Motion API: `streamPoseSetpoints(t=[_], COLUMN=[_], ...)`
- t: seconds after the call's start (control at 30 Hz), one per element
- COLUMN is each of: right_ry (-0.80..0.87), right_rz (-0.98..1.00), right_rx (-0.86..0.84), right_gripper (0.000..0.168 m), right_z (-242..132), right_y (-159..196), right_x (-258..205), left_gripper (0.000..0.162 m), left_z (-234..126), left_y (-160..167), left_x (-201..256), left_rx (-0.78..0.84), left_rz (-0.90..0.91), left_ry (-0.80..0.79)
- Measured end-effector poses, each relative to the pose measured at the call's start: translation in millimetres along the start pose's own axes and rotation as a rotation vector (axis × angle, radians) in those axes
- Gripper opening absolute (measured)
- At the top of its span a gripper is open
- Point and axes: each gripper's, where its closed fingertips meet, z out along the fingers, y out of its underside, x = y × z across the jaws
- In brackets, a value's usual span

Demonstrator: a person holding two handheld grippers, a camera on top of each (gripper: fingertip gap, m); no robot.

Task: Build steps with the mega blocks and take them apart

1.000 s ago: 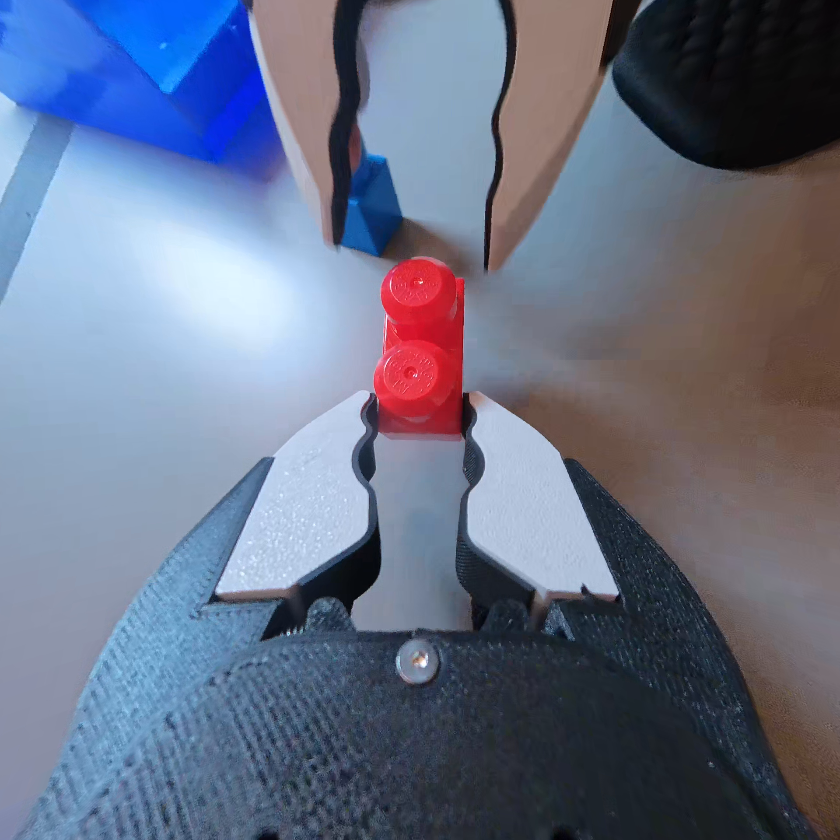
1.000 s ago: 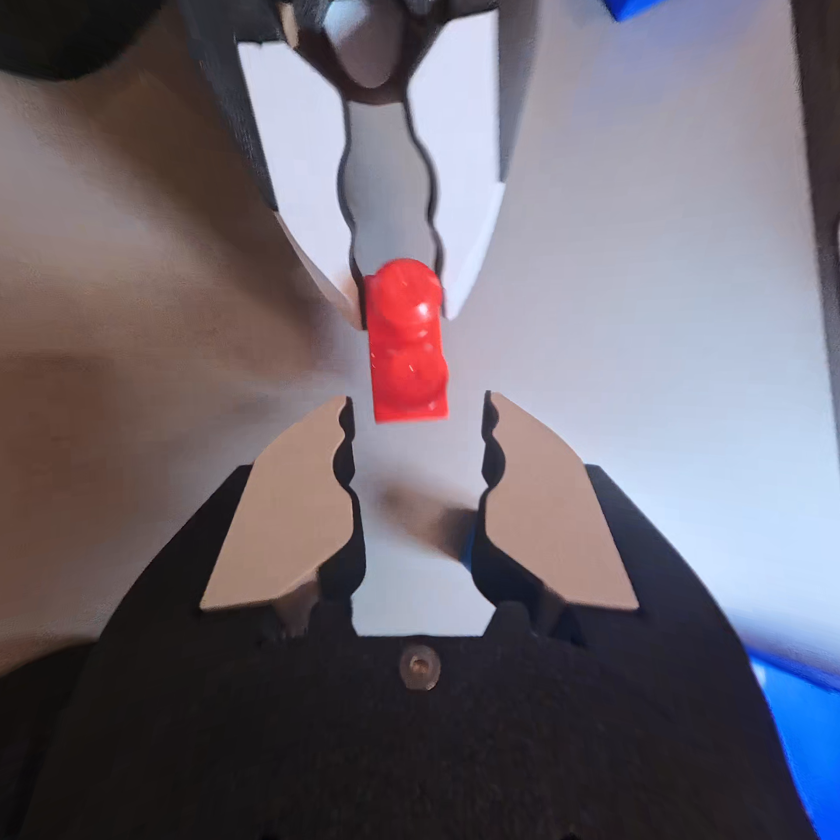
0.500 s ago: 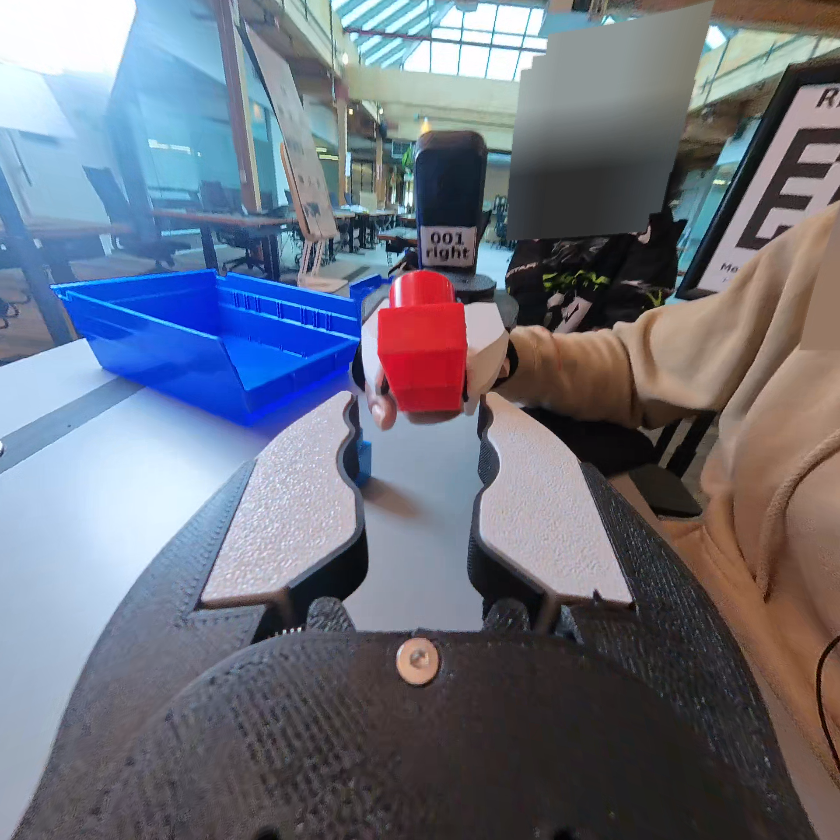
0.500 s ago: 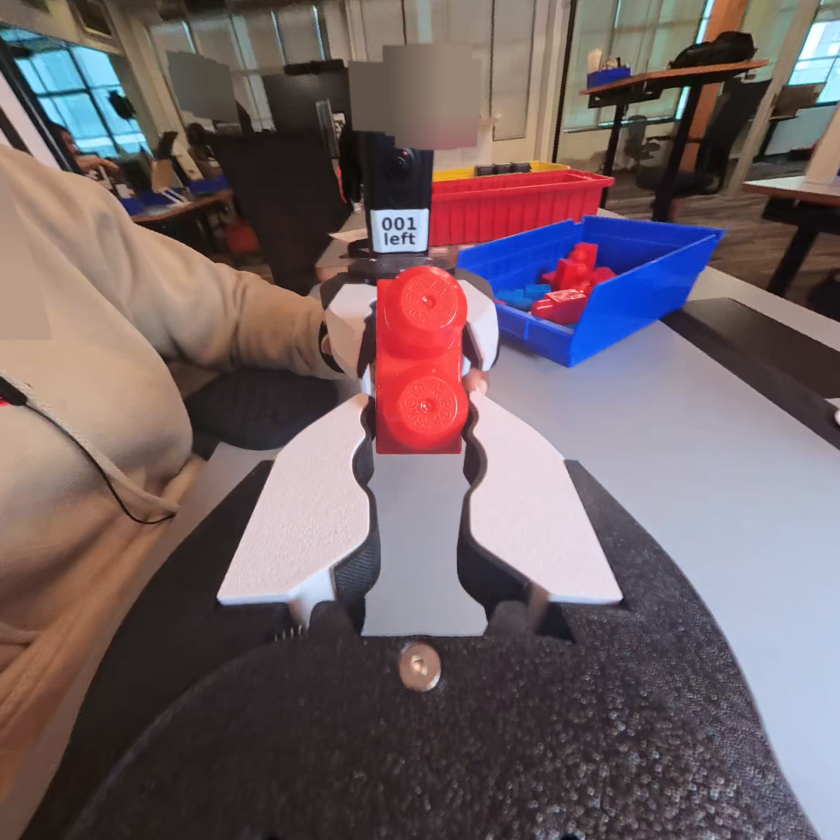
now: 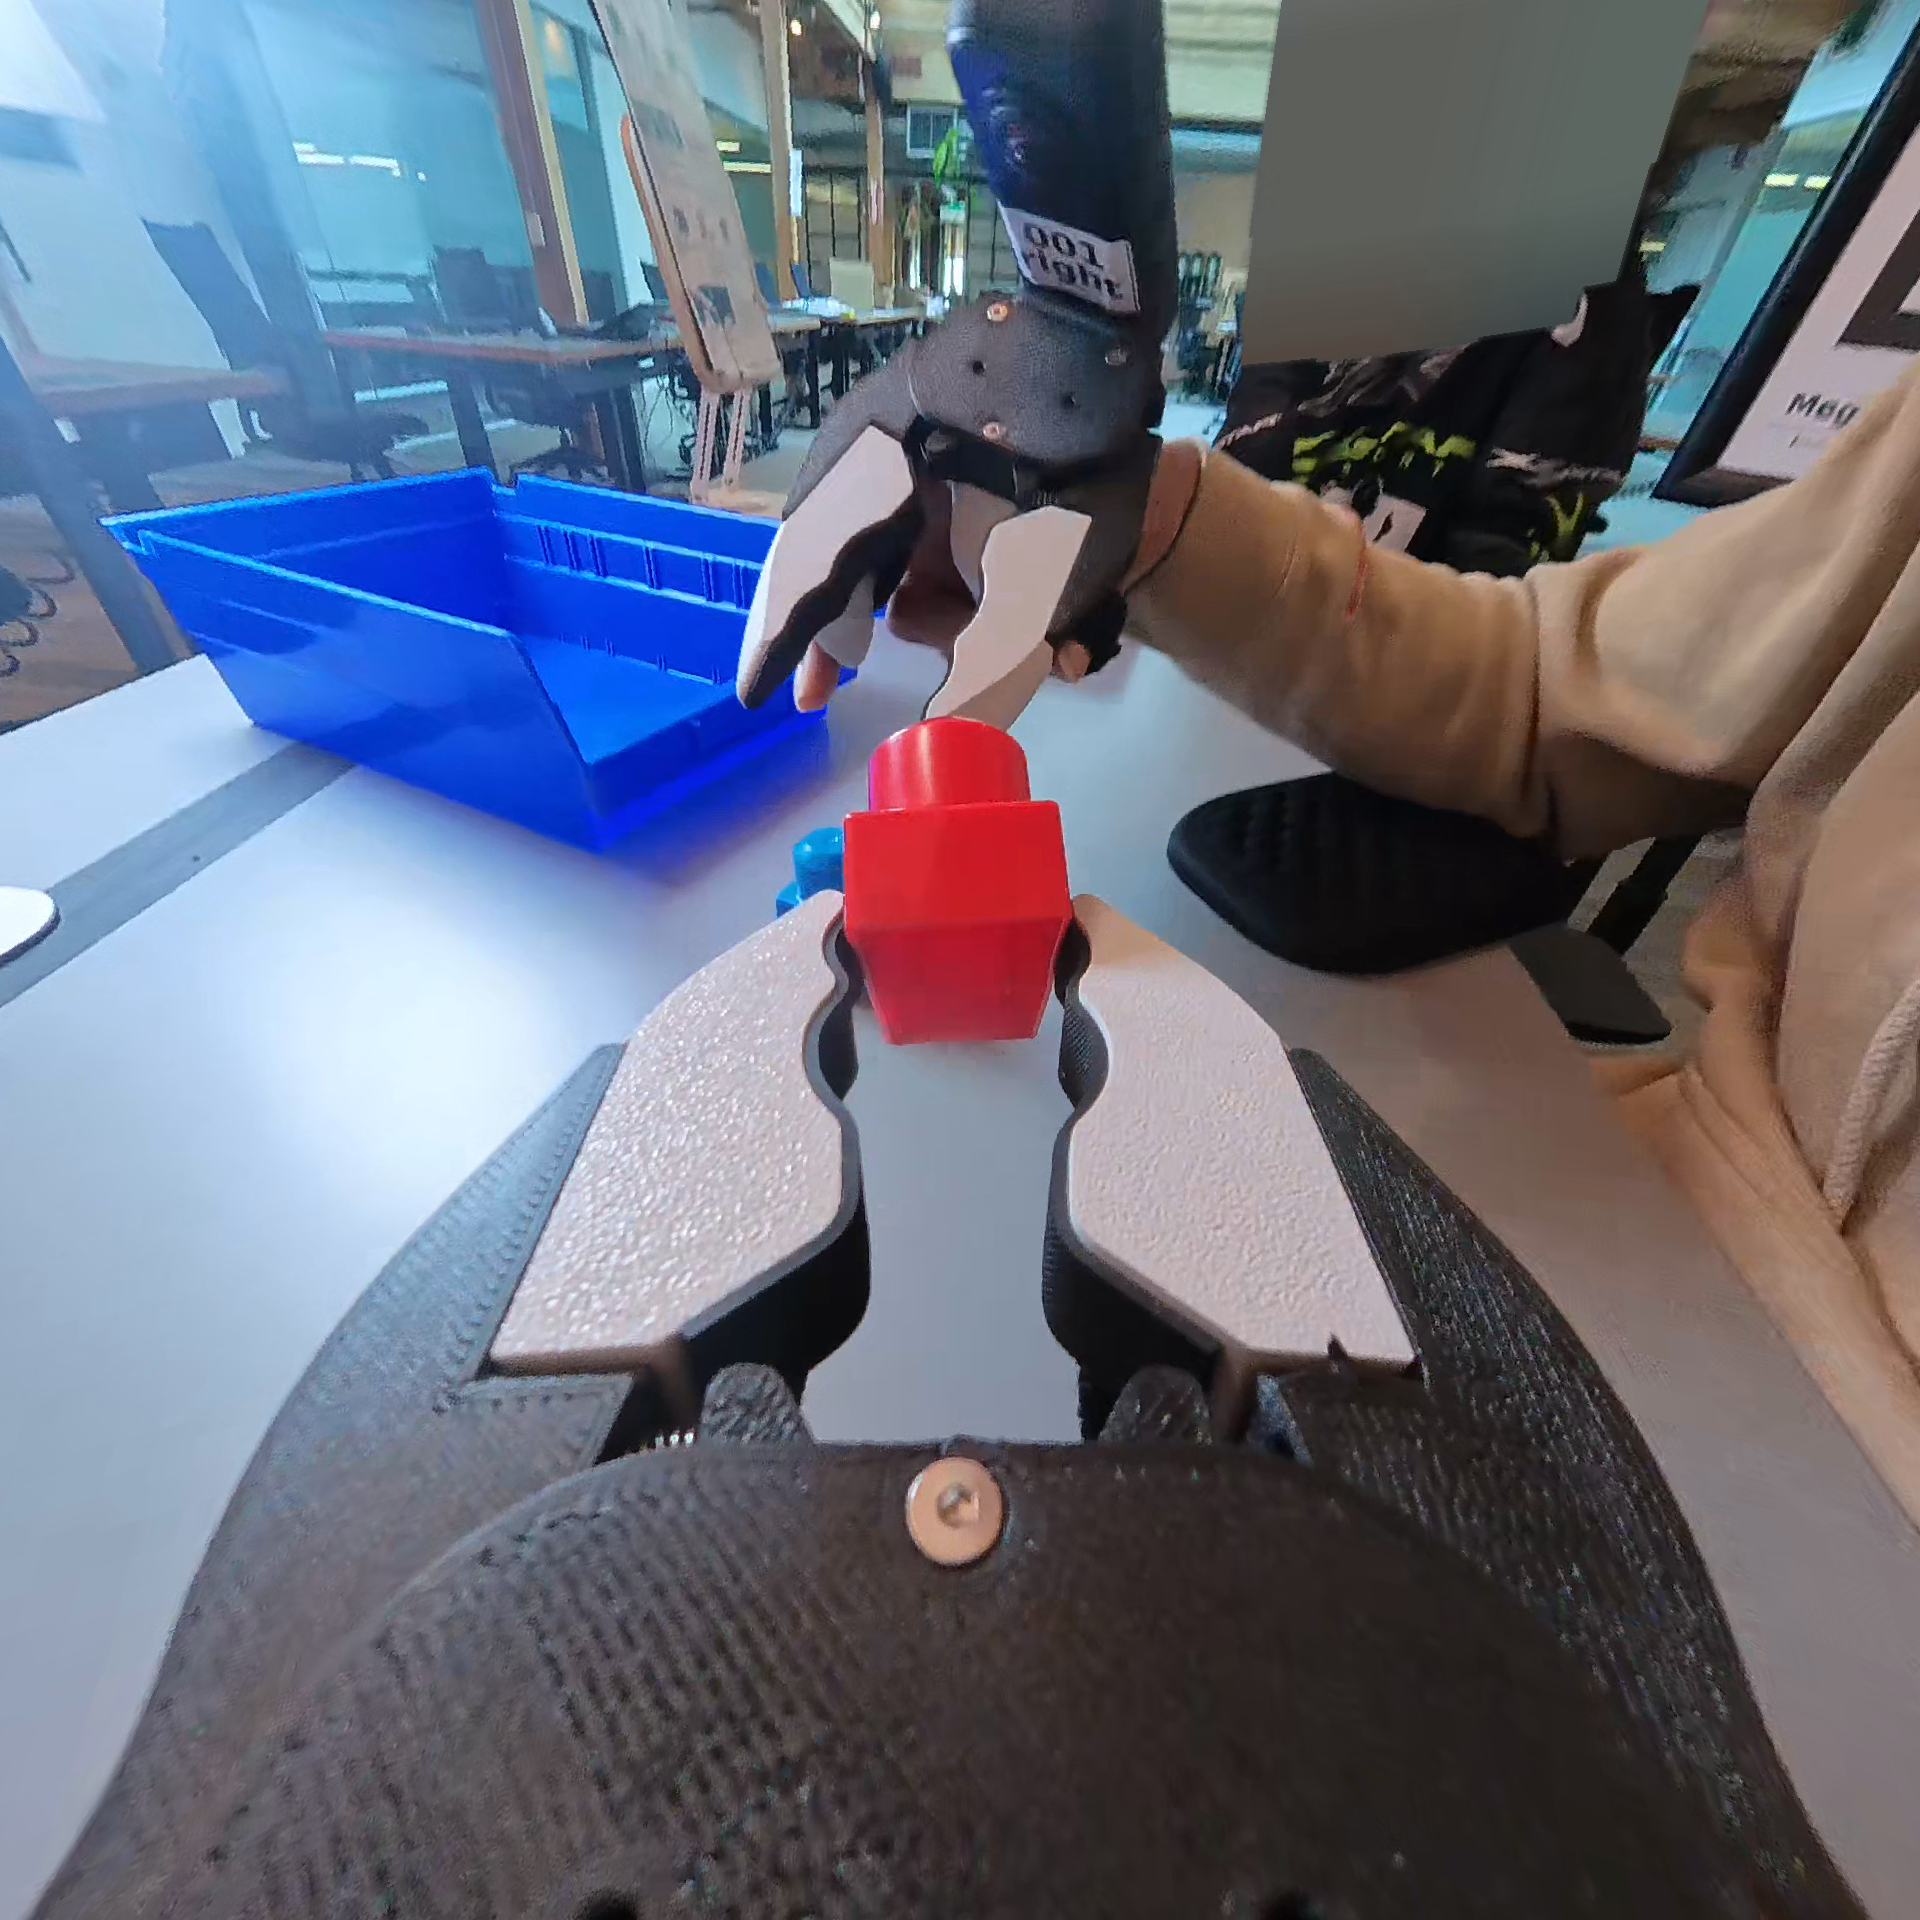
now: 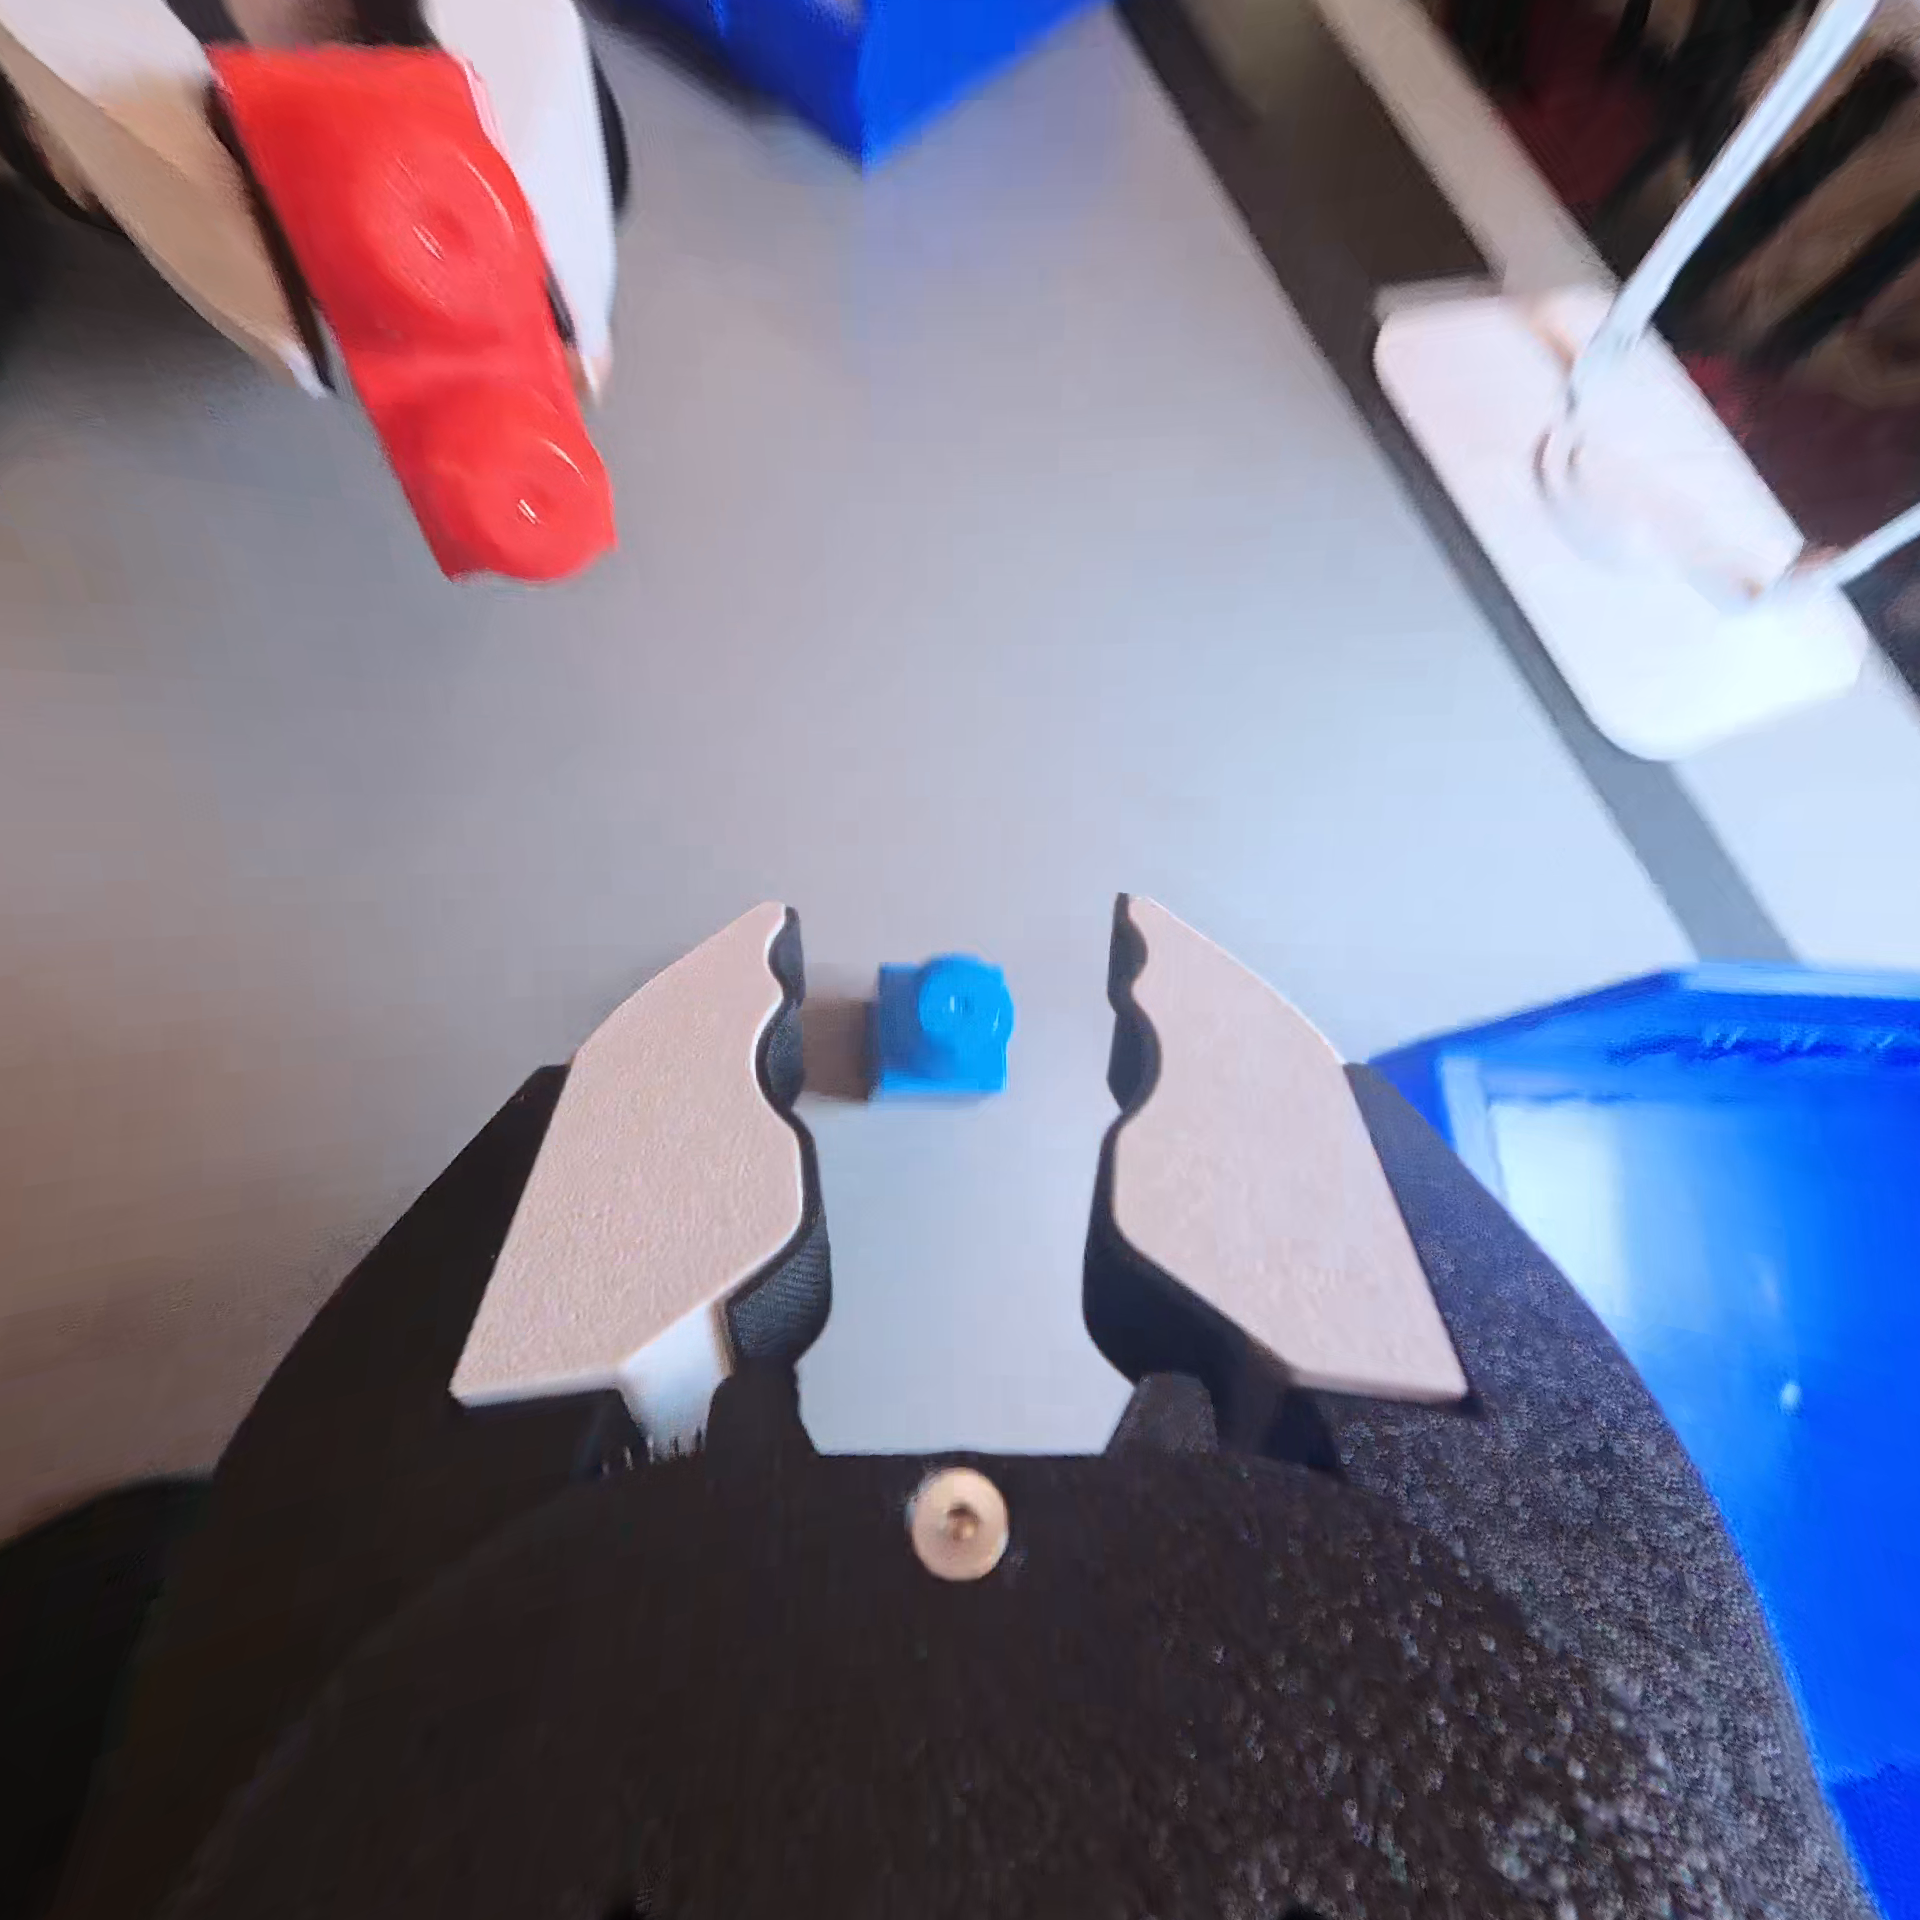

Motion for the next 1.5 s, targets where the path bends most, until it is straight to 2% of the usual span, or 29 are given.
streamPoseSetpoints(t=[0.13,0.17,0.2,0.3,0.37,0.47,0.53,0.57,0.63,0.77,0.83,1.03,1.17,1.27,1.37,1.43,1.5], right_ry=[-0.022,-0.024,-0.023,-0.085,-0.117,-0.176,-0.262,-0.309,-0.398,-0.452,-0.435,-0.444,-0.450,-0.434,-0.392,-0.382,-0.378], right_rz=[0.035,0.040,0.049,0.083,0.095,0.163,0.241,0.260,0.262,0.185,0.133,0.134,0.137,0.141,0.119,0.114,0.111], right_rx=[-0.210,-0.248,-0.287,-0.259,-0.048,0.472,0.737,0.802,0.786,0.653,0.581,0.522,0.482,0.493,0.501,0.509,0.517], right_gripper=[0.064,0.059,0.039,0.036,0.036,0.036,0.036,0.036,0.036,0.036,0.036,0.036,0.036,0.036,0.045,0.043,0.033], right_z=[21.1,28.9,36.2,41.2,27.6,-20.2,-49.0,-53.9,-44.5,-12.2,3.3,15.9,20.6,16.4,9.2,3.1,0.4], right_y=[43.5,51.3,59.4,55.2,19.1,-60.8,-93.4,-99.8,-98.9,-89.4,-83.1,-75.6,-70.5,-74.2,-76.6,-74.7,-72.9], right_x=[0.1,0.7,1.9,-5.0,-8.9,-13.6,-19.6,-24.6,-39.8,-68.7,-79.2,-88.2,-90.2,-85.9,-79.9,-75.2,-72.6], left_gripper=[0.036,0.036,0.036,0.036,0.036,0.036,0.036,0.036,0.036,0.036,0.036,0.035,0.035,0.035,0.036,0.036,0.036], left_z=[6.2,7.1,7.8,8.9,8.6,9.6,10.0,9.5,7.6,6.0,6.5,3.2,3.5,5.3,5.4,3.4,2.4], left_y=[13.5,16.5,19.5,28.5,31.4,27.3,20.3,16.5,10.1,8.7,8.7,19.0,28.1,22.1,14.9,18.1,21.5], left_x=[-0.4,0.0,0.4,1.4,1.5,2.0,6.5,8.8,11.4,18.9,20.3,22.9,23.5,21.4,21.6,18.5,17.5], left_rx=[-0.057,-0.069,-0.079,-0.103,-0.104,-0.074,-0.034,-0.017,0.008,-0.003,-0.010,-0.066,-0.100,-0.080,-0.053,-0.062,-0.070], left_rz=[0.010,0.012,0.010,0.006,0.004,-0.013,-0.023,-0.022,-0.018,-0.035,-0.053,-0.111,-0.112,-0.107,-0.084,-0.064,-0.064], left_ry=[0.003,0.006,0.009,0.008,0.010,0.021,0.041,0.048,0.049,0.088,0.092,0.124,0.125,0.117,0.111,0.089,0.084])
